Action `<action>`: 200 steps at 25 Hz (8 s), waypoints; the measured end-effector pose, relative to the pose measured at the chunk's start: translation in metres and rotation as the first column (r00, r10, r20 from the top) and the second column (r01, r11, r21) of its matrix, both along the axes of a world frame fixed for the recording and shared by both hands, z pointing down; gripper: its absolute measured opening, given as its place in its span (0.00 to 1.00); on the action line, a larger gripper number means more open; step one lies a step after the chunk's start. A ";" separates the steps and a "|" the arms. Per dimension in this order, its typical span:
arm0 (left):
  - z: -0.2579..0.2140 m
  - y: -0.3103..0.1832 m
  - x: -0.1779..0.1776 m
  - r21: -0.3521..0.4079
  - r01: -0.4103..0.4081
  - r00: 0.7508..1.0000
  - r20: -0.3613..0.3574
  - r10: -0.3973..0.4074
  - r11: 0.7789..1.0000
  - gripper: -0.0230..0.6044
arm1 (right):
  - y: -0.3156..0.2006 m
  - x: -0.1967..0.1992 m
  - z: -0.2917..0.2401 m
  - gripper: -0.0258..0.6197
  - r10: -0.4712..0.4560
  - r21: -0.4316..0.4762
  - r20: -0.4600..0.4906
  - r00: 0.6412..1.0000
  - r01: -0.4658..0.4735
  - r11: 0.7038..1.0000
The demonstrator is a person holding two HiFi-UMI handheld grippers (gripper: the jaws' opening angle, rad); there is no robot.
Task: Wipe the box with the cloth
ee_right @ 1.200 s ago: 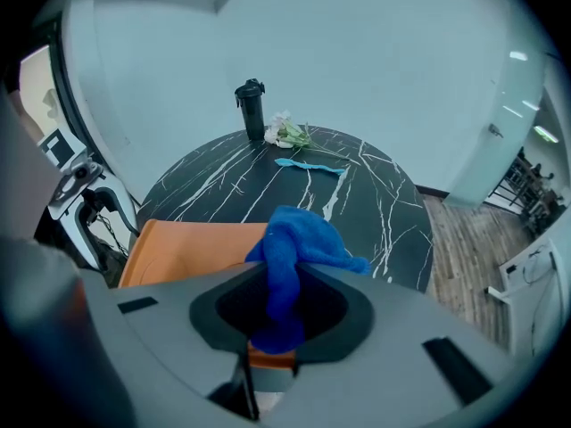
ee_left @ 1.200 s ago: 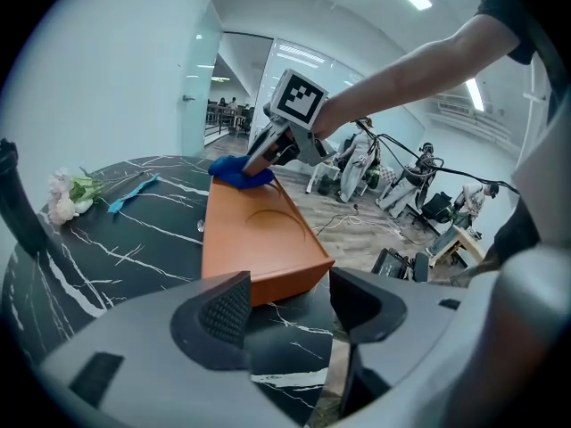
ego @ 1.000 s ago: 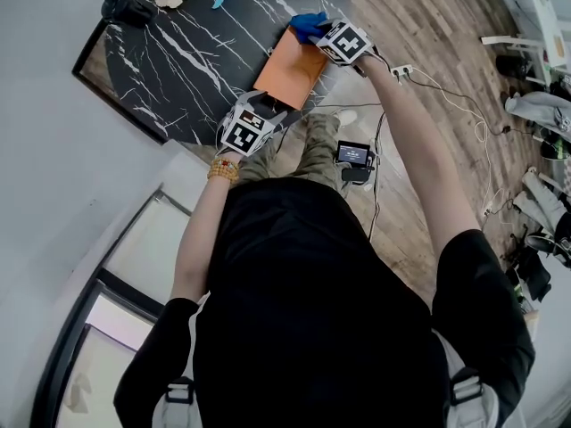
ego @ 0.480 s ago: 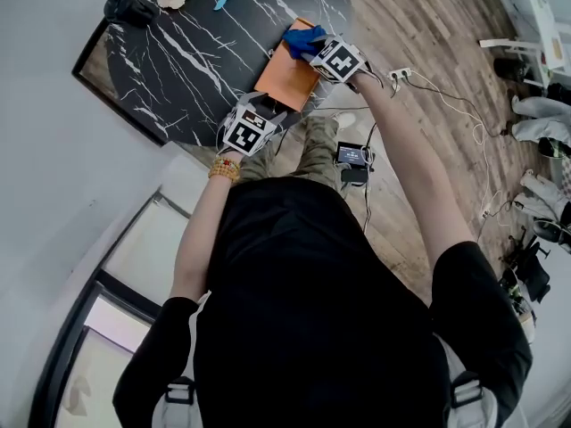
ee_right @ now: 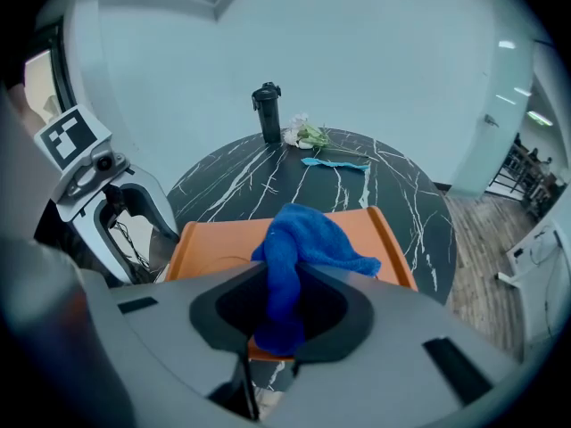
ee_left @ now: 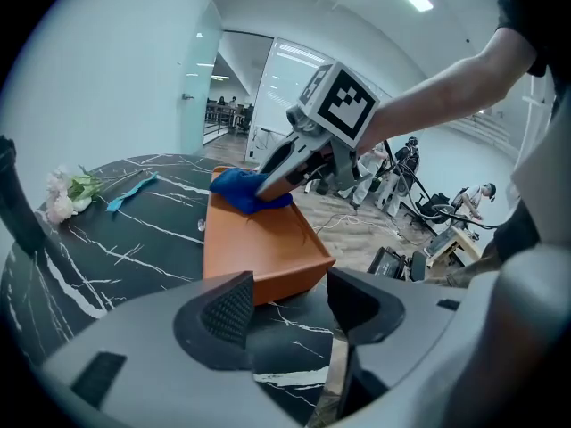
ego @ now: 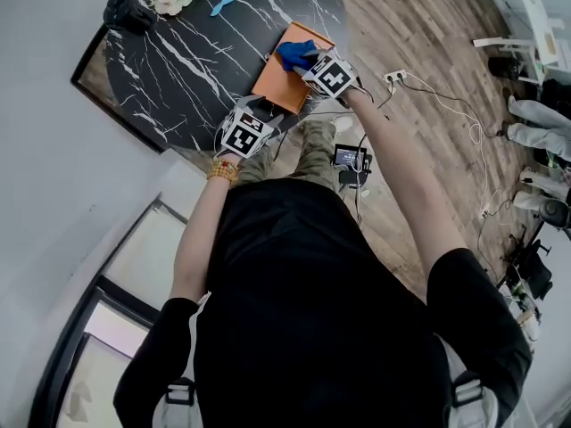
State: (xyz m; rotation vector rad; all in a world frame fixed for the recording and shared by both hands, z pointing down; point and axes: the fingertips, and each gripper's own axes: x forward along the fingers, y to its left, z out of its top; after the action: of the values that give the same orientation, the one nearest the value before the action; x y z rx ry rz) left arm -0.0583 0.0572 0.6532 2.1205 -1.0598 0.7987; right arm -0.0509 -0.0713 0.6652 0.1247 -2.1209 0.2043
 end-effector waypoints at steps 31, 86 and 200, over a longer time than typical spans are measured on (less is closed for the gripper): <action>-0.003 0.001 0.005 0.030 -0.076 0.997 0.027 0.075 0.997 0.46 | 0.047 0.007 -0.042 0.15 -0.019 -0.226 0.301 0.953 0.091 0.970; 0.006 -0.010 0.005 0.113 -0.077 0.995 0.064 0.071 0.991 0.45 | 0.097 0.025 -0.002 0.14 0.118 -0.081 0.095 0.989 -0.110 0.991; 0.008 0.034 0.023 -0.007 -0.249 0.950 0.190 0.246 0.968 0.51 | 0.203 0.077 -0.024 0.14 -0.323 -0.072 0.152 0.934 0.337 0.939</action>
State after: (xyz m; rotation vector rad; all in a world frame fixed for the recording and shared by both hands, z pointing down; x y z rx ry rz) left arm -0.0354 0.0916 0.6617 2.2560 -0.9055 1.1343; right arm 0.0257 0.1312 0.6407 -0.3125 -2.2272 0.1173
